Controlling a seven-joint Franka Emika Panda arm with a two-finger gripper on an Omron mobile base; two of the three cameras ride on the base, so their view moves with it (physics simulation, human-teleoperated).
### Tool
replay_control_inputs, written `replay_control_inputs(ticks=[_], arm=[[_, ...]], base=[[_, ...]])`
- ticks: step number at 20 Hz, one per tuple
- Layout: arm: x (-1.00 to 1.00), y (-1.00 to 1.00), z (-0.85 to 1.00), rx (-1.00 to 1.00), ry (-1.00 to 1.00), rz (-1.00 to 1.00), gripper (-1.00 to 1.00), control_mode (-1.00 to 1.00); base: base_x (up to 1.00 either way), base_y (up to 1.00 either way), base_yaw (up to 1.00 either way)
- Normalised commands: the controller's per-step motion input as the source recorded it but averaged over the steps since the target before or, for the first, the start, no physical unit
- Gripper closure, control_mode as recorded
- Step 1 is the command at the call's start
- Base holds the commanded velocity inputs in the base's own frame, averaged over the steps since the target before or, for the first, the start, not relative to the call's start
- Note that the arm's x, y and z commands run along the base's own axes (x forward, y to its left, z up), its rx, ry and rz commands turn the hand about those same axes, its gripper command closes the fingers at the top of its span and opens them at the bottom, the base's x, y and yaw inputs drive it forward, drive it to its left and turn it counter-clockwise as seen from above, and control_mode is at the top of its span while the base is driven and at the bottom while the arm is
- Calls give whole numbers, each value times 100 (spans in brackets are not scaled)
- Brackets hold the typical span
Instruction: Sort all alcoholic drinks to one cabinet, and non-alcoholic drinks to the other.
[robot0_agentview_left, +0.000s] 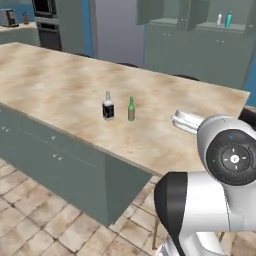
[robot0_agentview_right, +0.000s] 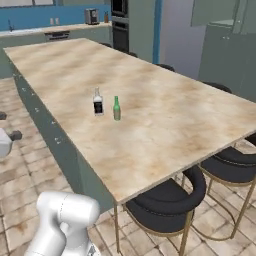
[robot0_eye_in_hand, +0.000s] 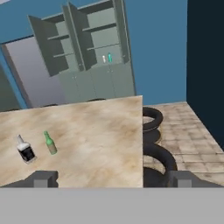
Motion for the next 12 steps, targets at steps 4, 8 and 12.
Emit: replay_control_inputs(ticks=[4,8,12], arm=[[0,0,0,0,0,0,-100,100],[0,0,0,0,0,0,-100,100],[0,0,0,0,0,0,-100,100]], base=[[1,75,-42],[1,83,-41],[6,80,-39]])
